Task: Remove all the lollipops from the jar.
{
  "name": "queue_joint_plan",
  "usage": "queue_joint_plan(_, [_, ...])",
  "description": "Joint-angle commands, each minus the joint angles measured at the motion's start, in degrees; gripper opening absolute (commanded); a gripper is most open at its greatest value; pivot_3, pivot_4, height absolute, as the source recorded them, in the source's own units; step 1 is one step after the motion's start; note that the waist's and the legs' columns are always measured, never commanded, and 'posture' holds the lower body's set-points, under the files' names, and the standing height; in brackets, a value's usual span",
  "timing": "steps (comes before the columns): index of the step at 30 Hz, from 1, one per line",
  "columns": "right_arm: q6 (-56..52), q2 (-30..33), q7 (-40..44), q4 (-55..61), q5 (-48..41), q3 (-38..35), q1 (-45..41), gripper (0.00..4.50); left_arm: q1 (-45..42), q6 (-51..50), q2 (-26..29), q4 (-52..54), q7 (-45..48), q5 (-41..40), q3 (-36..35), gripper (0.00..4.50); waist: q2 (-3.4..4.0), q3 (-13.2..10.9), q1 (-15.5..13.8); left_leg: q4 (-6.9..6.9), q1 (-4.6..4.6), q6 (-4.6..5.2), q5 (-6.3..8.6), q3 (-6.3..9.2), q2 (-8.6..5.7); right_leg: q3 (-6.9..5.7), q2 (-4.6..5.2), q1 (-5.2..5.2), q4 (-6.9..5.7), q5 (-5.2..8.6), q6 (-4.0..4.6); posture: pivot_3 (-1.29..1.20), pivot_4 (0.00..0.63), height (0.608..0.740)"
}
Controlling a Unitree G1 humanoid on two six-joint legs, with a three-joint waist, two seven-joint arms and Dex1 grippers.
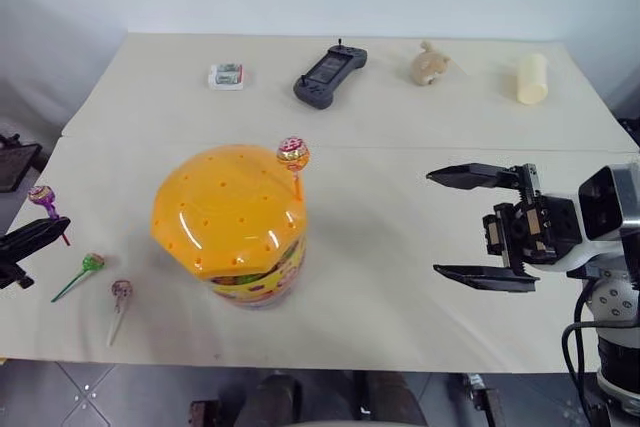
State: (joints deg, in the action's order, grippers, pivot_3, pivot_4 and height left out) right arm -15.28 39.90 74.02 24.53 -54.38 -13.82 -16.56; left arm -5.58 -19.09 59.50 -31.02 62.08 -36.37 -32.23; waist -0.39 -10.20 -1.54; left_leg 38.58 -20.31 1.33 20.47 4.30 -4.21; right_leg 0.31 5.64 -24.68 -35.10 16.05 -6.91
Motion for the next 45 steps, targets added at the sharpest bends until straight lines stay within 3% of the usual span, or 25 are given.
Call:
queue_joint_plan(1, [-0.77, 1.07, -0.71, 1.76, 0.01, -0.7, 0.73, 4.5, -2.54, 0.18, 0.12, -2.66, -3.27, 4.08, 1.93, 0.03, -0.01, 0.01, 0.2, 0.0, -0.01, 0.01, 0.01, -0.02, -0.01, 0.01, -0.01, -0.01, -0.04, -0.01, -0.02, 0.0, 0.15, 0.74])
queue_joint_plan(4, [-2.15, 1.68, -2.43, 1.46, 1.25, -0.27, 0.92, 4.5, -4.43, -5.22, 0.94, -5.92, -6.76, 6.65, 4.28, 0.03, -0.03, 0.02, 0.54, -0.01, -0.01, 0.02, 0.03, -0.04, 0.0, 0.01, -0.05, -0.07, -0.19, -0.02, -0.04, 0.0, 0.15, 0.74])
queue_joint_plan(7, [-3.47, 2.32, -3.27, 1.8, 0.96, -0.53, 1.04, 4.5, -4.96, -9.53, 1.16, -4.86, -5.65, 6.59, 5.09, 0.72, -0.03, 0.01, 1.04, -0.01, -0.04, 0.03, 0.04, -0.18, -0.02, 0.01, -0.06, -0.25, -0.36, -0.02, -0.04, 0.0, 0.15, 0.74])
queue_joint_plan(12, [-6.62, 3.46, -5.08, 1.67, -1.67, -1.97, 0.5, 4.5, -4.17, -13.26, 3.11, -2.13, -2.87, 6.35, 4.15, 2.2, -0.04, 0.02, 1.44, 0.21, -0.13, 0.02, 0.04, -0.18, 0.01, 0.06, -0.04, -0.33, -0.48, -0.02, -0.03, 0.0, 0.15, 0.74])
queue_joint_plan(15, [-8.35, 3.86, -6.3, 1.6, -2.74, -2.19, -0.14, 4.5, -3.59, -9.27, 4.27, -2.31, -0.23, 6.26, 1.34, 3.13, -0.03, 0.02, 1.6, 0.28, -0.14, 0.01, 0.05, -0.18, 0.03, 0.1, -0.04, -0.33, -0.49, -0.02, -0.03, 0.0, 0.15, 0.74])
queue_joint_plan(18, [-10.87, 3.64, -8.97, 2.23, -3.34, -0.5, -1.45, 4.5, -3.31, 0.2, 2.66, 1.79, 10.63, 0.14, -7.58, 4.01, -0.04, 0.01, 1.62, 0.27, -0.18, -0.01, 0.06, -0.18, 0.05, 0.1, -0.03, -0.37, -0.47, -0.01, -0.02, 0.0, 0.15, 0.74])
queue_joint_plan(22, [-13.37, 0.46, -10.89, 2.41, -3.55, 4.49, -5.39, 4.5, -2.33, -1.1, 0.23, 9.98, 12.37, -5.44, -13.56, 4.01, -0.01, 0.01, 1.59, 0.31, -0.23, -0.02, 0.07, -0.16, 0.06, 0.07, 0.0, -0.36, -0.43, -0.01, -0.02, 0.0, 0.15, 0.74])
queue_joint_plan(30, [-13.88, -11.34, -11.1, -5.9, 1.68, 16.02, -19.86, 4.5, 11.23, -11.59, -8.86, 38.04, 12.74, -18.35, -19.03, 4.01, 0.01, -0.01, 2.99, 0.3, -0.24, -0.02, 0.08, -0.17, 0.09, 0.1, -0.05, -0.45, -0.5, 0.0, 0.0, 0.0, 0.15, 0.74])
queue_joint_plan(38, [-12.89, -18.85, -11.65, -11.35, 8.7, 21.84, -26.36, 4.5, 13.16, -16.76, -11.07, 47.8, 7.33, -28.64, -21.8, 4.01, 0.02, -0.01, 3.1, 0.44, -0.33, -0.03, 0.09, -0.1, 0.07, 0.03, -0.06, -0.49, -0.54, 0.01, 0.02, 0.0, 0.15, 0.74])
queue_joint_plan(41, [-11.72, -21.55, -12.26, -13.4, 12.07, 23.78, -27.93, 3.93, 13.8, -16.88, -11.47, 48.92, 6.51, -29.55, -22.13, 4.03, 0.02, -0.01, 3.18, 0.43, -0.33, -0.06, 0.08, -0.11, 0.07, 0.04, -0.09, -0.56, -0.61, 0.02, 0.03, 0.0, 0.15, 0.74])
queue_joint_plan(45, [-11.15, -23.33, -11.99, -14.74, 14.26, 24.61, -28.68, 2.61, 14.78, -16.16, -12.44, 49.82, 6.06, -29.49, -22.38, 4.03, 0.02, -0.01, 3.21, 0.4, -0.33, -0.08, 0.1, -0.15, 0.06, 0.01, -0.09, -0.67, -0.74, 0.04, 0.08, 0.0, 0.15, 0.74])
